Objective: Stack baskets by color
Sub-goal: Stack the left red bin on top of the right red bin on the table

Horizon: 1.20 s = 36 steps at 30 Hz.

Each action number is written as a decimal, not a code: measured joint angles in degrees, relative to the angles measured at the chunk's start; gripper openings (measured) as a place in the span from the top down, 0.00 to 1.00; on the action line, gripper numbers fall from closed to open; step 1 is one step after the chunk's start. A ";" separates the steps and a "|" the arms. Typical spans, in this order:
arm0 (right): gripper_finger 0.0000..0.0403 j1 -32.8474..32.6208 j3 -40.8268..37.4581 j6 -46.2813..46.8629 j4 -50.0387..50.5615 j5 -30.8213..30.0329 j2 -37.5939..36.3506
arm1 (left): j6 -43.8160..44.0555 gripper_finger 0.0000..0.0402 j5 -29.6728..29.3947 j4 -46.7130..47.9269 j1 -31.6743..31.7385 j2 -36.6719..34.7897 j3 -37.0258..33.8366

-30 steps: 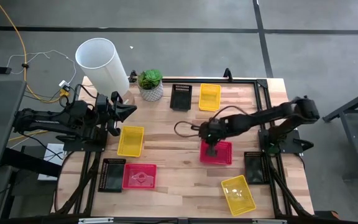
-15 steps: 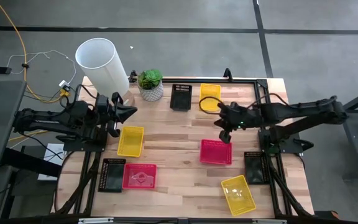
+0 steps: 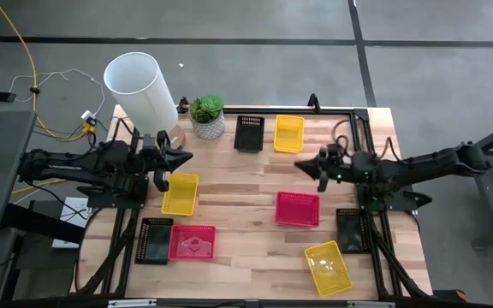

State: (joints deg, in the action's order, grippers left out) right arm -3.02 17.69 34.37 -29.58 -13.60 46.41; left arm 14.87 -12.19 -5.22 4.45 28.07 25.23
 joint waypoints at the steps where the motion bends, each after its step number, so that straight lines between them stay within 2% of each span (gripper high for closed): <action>1: 1.00 0.06 0.21 -3.42 -1.92 -1.11 -0.12 | -0.04 1.00 0.00 -0.01 0.02 0.02 0.00; 4: 1.00 0.03 2.79 -14.06 -1.54 -1.33 -0.43 | -0.06 1.00 0.00 -0.10 0.01 0.19 0.00; 7: 1.00 0.03 5.61 -17.55 0.38 -0.77 -0.46 | -0.06 1.00 0.00 -0.20 0.00 0.42 0.00; 13: 1.00 0.03 8.74 -20.37 4.24 0.74 -0.44 | -0.06 1.00 -0.26 -0.57 0.01 0.44 0.00; 21: 1.00 0.03 8.92 -19.91 5.22 0.77 -0.28 | -0.06 1.00 0.24 -0.92 0.00 1.66 0.00; 27: 1.00 0.03 8.92 -20.91 5.21 0.17 -0.28 | 0.46 1.00 0.65 -1.68 0.00 4.60 0.00; 30: 1.00 0.03 8.92 -21.38 5.22 0.12 -0.28 | 2.86 0.96 2.49 -1.69 0.00 8.31 1.00; 33: 1.00 0.03 8.92 -21.36 5.22 0.14 -0.28 | 2.95 0.88 6.18 4.29 -0.50 13.68 5.06; 36: 1.00 0.03 8.92 -21.30 5.36 0.12 -0.31 | 2.67 0.78 9.16 17.44 -1.95 18.99 11.56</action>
State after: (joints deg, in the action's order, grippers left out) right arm -2.98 26.61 13.07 -24.22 -13.47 46.11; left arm 17.54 -3.02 12.23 2.50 47.06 36.79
